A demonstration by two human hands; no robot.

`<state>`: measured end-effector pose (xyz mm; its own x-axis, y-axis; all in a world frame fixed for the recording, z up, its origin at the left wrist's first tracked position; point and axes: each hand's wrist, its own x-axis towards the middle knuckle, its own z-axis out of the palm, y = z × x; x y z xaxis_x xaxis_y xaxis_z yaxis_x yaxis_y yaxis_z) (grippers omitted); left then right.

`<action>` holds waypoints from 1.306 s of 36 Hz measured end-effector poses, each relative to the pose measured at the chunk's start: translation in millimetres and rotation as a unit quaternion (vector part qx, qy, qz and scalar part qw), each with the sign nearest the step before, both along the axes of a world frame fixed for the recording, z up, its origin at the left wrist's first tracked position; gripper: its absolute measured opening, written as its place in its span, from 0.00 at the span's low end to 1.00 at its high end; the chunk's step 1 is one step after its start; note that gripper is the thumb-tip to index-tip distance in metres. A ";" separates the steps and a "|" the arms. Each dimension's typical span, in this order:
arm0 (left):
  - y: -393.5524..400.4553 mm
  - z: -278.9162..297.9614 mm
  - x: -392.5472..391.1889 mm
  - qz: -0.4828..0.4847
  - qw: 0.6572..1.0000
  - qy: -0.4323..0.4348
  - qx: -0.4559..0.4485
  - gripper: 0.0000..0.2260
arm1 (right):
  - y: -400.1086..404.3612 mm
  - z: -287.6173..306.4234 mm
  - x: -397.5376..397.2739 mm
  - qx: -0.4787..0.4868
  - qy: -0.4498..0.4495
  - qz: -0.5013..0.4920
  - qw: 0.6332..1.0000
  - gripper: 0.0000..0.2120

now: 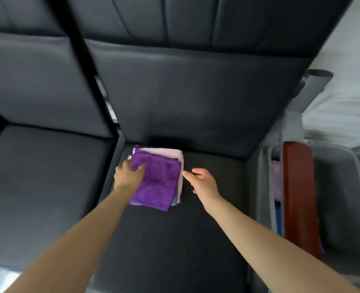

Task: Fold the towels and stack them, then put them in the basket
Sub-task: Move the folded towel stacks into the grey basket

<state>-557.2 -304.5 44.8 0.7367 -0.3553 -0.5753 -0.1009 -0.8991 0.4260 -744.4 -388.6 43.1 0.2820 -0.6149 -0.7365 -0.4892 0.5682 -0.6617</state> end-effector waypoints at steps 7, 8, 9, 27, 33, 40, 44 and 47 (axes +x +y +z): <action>13.2 -32.1 17.0 0.047 0.995 0.084 0.000 0.32 | 16.1 -30.6 37.2 0.059 0.060 0.041 0.996 0.35; 14.0 -35.9 17.4 0.056 0.993 0.100 0.000 0.34 | 17.8 -35.5 39.5 0.066 0.064 0.036 0.995 0.35; 15.5 -41.6 18.6 0.066 0.991 0.117 0.000 0.37 | 19.7 -39.1 42.7 0.074 0.068 0.030 0.994 0.35; 29.2 -58.4 24.2 0.162 0.903 0.391 -0.069 0.34 | 13.4 -49.9 44.5 0.153 0.046 0.006 0.987 0.26; 0.0 -28.4 -2.8 0.152 0.891 0.404 -0.143 0.22 | -7.3 -15.4 12.6 0.080 -0.038 -0.029 0.996 0.16; -54.1 27.7 -49.8 0.114 0.899 0.369 -0.207 0.28 | -49.6 39.7 -35.8 0.015 -0.094 -0.053 0.994 0.18; -73.7 56.6 -97.6 0.100 0.899 0.363 -0.224 0.23 | -67.4 65.5 -83.3 -0.008 -0.117 -0.053 0.992 0.15; -85.1 76.3 -136.7 0.085 0.899 0.361 -0.231 0.28 | -77.8 81.1 -124.6 -0.010 -0.128 -0.058 0.990 0.15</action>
<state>-693.9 -389.6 121.1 0.2957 -0.5967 -0.7460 0.4741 -0.5863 0.6569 -869.1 -466.4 124.2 0.3851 -0.6679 -0.6369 -0.2364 0.5957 -0.7677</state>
